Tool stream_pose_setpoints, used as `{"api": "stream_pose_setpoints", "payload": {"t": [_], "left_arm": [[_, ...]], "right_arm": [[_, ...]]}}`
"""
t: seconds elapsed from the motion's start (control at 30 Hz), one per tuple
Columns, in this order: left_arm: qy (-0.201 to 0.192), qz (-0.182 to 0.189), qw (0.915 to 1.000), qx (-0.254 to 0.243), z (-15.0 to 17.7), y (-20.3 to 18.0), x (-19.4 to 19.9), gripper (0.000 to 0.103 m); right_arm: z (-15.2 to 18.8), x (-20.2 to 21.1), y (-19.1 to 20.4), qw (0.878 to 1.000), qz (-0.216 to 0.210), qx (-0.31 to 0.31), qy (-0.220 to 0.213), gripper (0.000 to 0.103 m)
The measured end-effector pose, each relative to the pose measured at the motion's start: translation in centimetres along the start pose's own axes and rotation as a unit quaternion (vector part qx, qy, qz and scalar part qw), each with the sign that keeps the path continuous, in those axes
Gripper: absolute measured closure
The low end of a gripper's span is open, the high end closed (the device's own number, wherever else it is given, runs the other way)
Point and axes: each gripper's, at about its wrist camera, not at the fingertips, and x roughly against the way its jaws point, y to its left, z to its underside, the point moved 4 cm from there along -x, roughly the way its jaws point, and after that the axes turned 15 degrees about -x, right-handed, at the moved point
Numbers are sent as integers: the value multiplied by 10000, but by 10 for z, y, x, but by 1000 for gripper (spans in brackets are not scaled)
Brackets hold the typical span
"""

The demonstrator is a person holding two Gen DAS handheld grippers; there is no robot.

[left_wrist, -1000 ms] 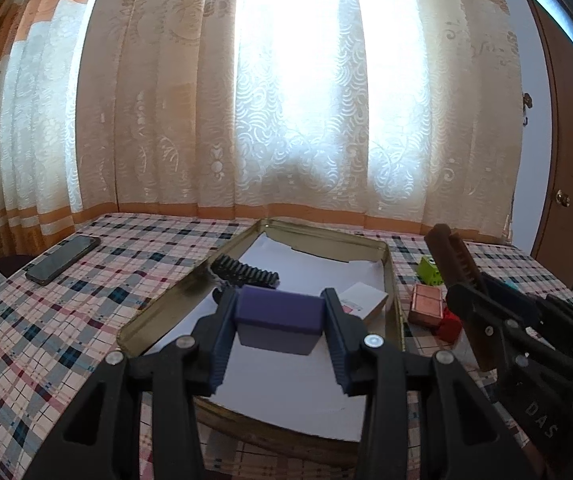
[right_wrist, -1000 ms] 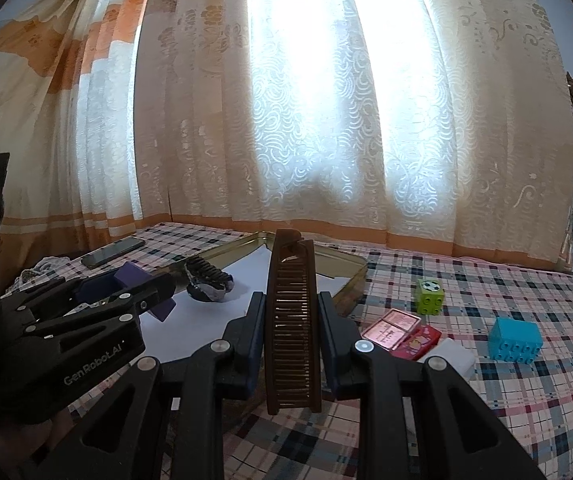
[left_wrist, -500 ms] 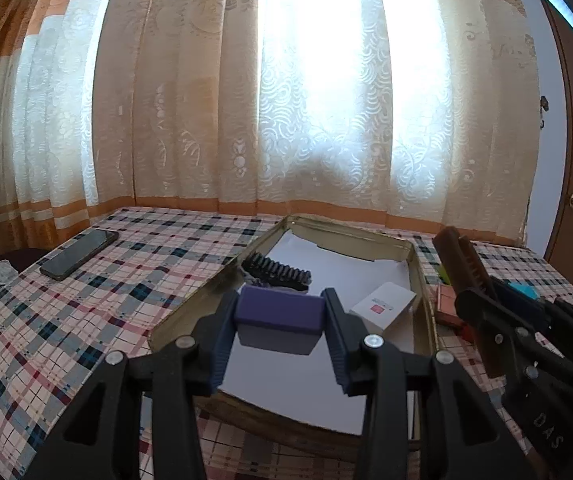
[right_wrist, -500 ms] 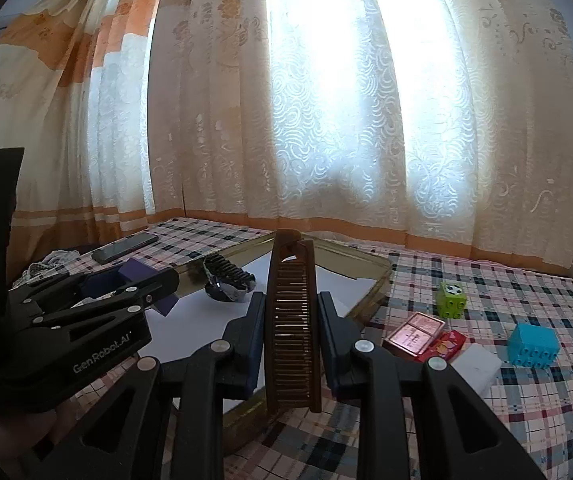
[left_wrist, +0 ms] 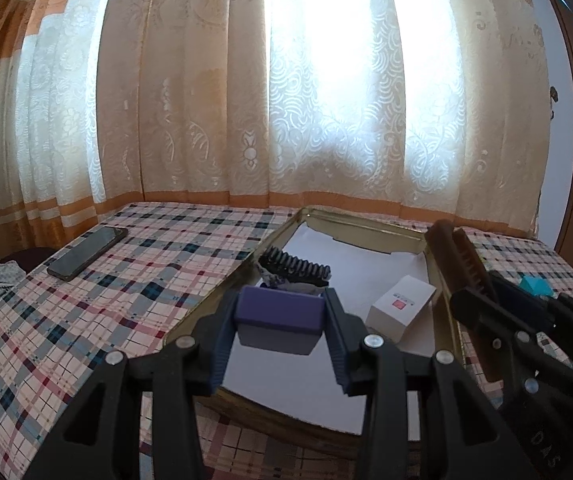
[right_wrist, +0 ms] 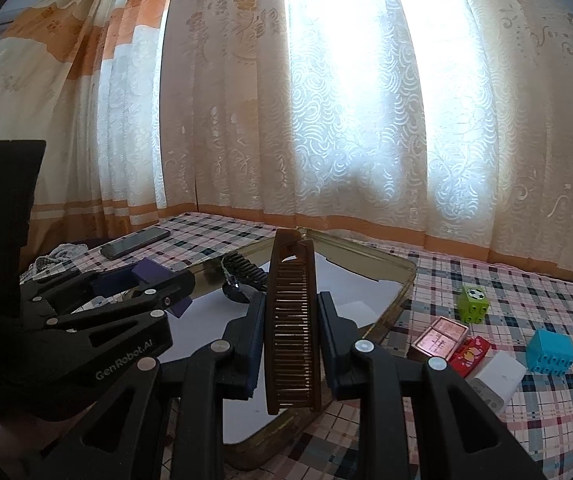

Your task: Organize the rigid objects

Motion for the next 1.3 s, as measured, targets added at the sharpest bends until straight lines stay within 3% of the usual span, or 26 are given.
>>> {"api": "stream_pose_setpoints", "payload": {"t": [0.9,1.3], "left_arm": [[416,85,9987,-285,-5,6,-28,62],[657,356,9962,-455,-16,4,-38,62]], "right_arm": [[-2,-28,-1,9988,-97,-166,457,75],[-13,-37,-4,9976,-163,-275,610,75]]}}
